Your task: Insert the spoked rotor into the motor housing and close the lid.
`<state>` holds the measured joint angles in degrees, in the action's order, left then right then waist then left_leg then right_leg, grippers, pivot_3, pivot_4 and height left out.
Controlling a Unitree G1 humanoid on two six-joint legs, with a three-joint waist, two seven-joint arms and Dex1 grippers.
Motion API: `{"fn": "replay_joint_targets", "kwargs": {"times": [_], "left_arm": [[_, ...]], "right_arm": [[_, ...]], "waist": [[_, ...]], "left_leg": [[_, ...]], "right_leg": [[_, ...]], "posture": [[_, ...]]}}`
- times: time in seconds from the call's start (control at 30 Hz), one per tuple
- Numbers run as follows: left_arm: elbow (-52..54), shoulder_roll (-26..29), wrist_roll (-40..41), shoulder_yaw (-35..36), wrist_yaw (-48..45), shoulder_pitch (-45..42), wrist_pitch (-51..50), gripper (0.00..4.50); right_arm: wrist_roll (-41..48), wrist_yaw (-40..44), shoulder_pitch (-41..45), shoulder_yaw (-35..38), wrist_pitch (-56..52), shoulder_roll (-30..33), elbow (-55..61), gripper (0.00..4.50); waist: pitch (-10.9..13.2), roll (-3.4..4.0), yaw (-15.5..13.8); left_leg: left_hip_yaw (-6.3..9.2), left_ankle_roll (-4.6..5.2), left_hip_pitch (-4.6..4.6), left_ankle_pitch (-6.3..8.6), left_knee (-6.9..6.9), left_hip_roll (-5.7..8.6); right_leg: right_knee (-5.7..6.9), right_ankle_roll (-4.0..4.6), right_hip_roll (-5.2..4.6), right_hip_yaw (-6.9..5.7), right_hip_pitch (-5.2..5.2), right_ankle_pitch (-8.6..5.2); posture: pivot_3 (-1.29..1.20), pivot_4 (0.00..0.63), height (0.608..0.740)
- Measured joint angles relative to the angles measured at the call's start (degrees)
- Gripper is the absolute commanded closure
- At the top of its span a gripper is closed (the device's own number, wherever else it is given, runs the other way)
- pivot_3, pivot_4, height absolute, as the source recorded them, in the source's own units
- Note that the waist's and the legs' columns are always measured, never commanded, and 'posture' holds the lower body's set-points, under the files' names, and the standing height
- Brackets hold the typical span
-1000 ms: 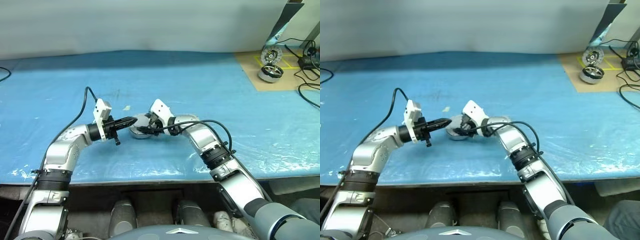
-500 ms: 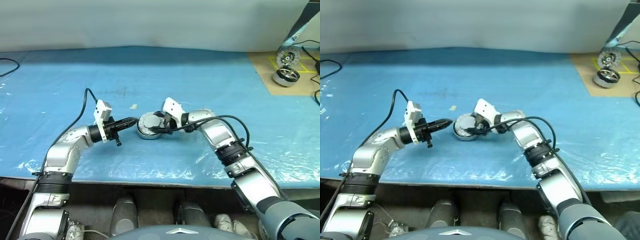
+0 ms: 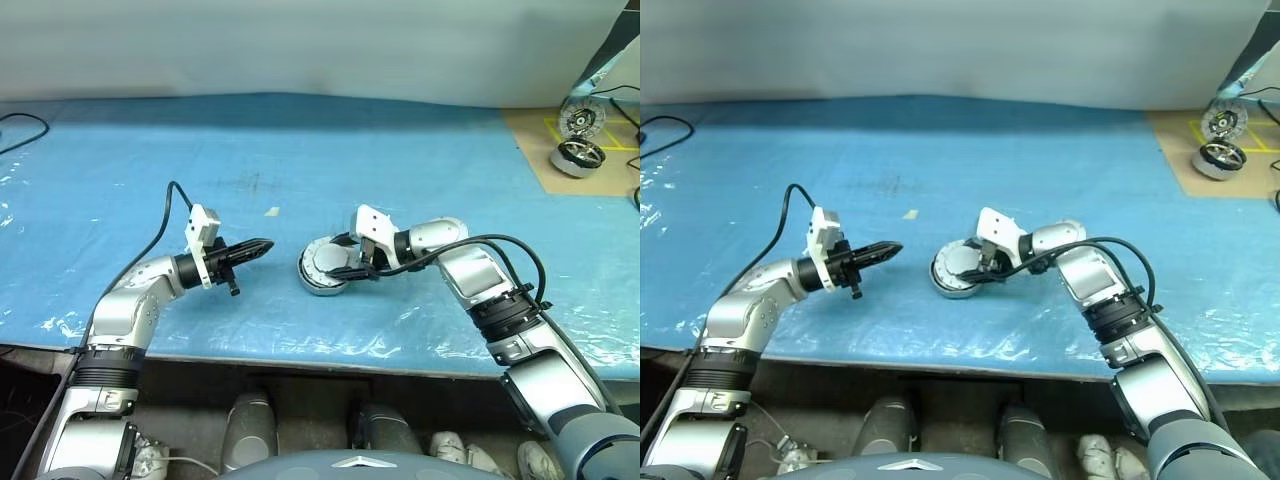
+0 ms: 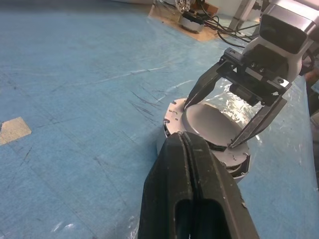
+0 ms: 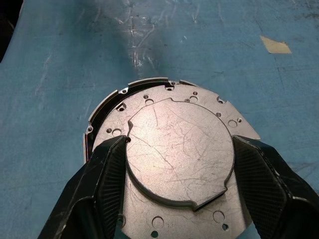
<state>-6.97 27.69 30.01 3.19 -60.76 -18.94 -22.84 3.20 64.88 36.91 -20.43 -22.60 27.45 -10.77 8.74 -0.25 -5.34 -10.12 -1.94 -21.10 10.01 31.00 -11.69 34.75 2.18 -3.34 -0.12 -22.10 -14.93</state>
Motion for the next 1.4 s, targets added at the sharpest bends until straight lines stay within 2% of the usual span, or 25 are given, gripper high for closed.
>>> {"fn": "replay_joint_targets", "kwargs": {"times": [0.37,0.83,1.4], "left_arm": [[0.03,-0.18,0.0,-0.63,0.06,0.02,-0.17,4.5],[0.74,-0.16,0.01,-0.65,0.22,0.01,-0.92,4.5],[1.26,-0.07,0.03,-0.64,0.8,0.98,-1.49,4.5]], "right_arm": [[4.96,-0.12,1.1,2.49,-11.47,-2.56,3.26,1.54],[4.28,-2.83,4.02,-0.09,-14.29,-4.53,3.81,1.54],[1.4,-10.05,6.05,-2.97,-19.76,-8.46,2.1,1.54]], "waist": [[0.11,-0.15,0.42],[0.23,-0.3,1.35],[0.22,-0.3,1.49]], "left_leg": [[0.0,-0.01,-0.33,-0.01,0.02,-0.09],[0.04,-0.02,-0.71,-0.01,0.32,-0.08],[0.02,-0.05,0.09,-0.01,0.49,-0.11]], "right_leg": [[0.12,-0.2,0.18,-0.04,-0.36,0.15],[0.56,-0.21,0.19,-0.1,-0.78,0.18],[0.8,0.05,0.18,0.2,-0.25,0.03]], "posture": [[0.0,0.15,0.74],[0.0,0.15,0.74],[0.0,0.15,0.74]]}}
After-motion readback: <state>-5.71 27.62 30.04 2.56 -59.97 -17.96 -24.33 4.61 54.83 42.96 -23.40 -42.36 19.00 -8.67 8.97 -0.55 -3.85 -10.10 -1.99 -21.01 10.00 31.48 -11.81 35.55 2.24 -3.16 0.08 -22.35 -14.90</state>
